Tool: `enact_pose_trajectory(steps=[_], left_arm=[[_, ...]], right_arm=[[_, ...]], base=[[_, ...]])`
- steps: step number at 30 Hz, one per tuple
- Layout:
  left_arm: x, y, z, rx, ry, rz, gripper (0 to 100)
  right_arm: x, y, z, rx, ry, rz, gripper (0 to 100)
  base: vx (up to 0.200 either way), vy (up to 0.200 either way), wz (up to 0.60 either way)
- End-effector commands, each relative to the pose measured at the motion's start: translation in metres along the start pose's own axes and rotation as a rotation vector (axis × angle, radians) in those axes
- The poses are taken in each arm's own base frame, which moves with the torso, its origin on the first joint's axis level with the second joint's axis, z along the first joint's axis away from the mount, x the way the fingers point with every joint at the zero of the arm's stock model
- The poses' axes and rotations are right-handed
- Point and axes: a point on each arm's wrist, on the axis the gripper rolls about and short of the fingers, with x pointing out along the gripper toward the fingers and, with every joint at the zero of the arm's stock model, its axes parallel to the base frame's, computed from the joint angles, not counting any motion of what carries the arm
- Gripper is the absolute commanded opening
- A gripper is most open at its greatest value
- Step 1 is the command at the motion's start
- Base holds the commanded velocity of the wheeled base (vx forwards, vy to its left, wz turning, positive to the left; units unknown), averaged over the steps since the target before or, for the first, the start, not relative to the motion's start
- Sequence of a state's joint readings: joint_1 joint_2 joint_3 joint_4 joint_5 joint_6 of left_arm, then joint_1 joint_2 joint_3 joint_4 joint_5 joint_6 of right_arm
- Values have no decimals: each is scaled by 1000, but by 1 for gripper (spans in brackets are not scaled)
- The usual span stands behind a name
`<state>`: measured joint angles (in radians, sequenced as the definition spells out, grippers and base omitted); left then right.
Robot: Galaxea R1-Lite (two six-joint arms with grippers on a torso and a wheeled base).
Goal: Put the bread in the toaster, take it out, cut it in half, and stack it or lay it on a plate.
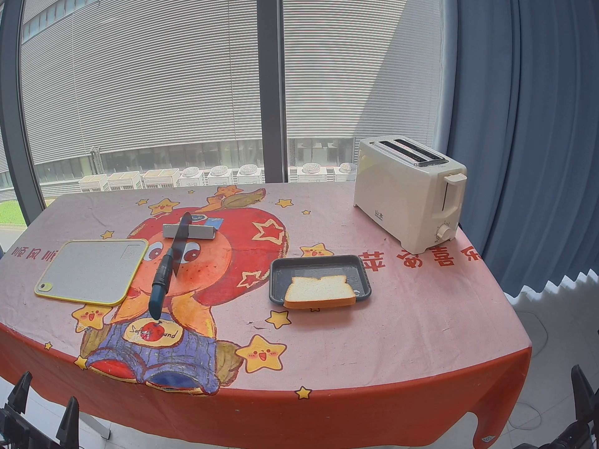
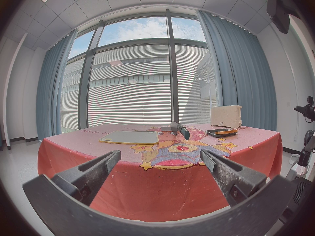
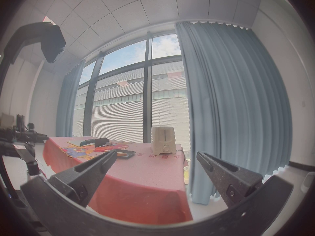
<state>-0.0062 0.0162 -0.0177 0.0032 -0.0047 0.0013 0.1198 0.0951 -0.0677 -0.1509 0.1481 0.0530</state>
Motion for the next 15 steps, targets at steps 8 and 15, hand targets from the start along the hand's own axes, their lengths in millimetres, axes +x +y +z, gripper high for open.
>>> enact_pose_trajectory(steps=[8,15], left_arm=[[0,0,-5,0,0,0,100],[0,0,-5,0,0,0,100]], right_arm=[[10,0,13,235,137,120,100],[19,2,16,350,223,210,100]], base=[[0,0,0],[0,0,0]])
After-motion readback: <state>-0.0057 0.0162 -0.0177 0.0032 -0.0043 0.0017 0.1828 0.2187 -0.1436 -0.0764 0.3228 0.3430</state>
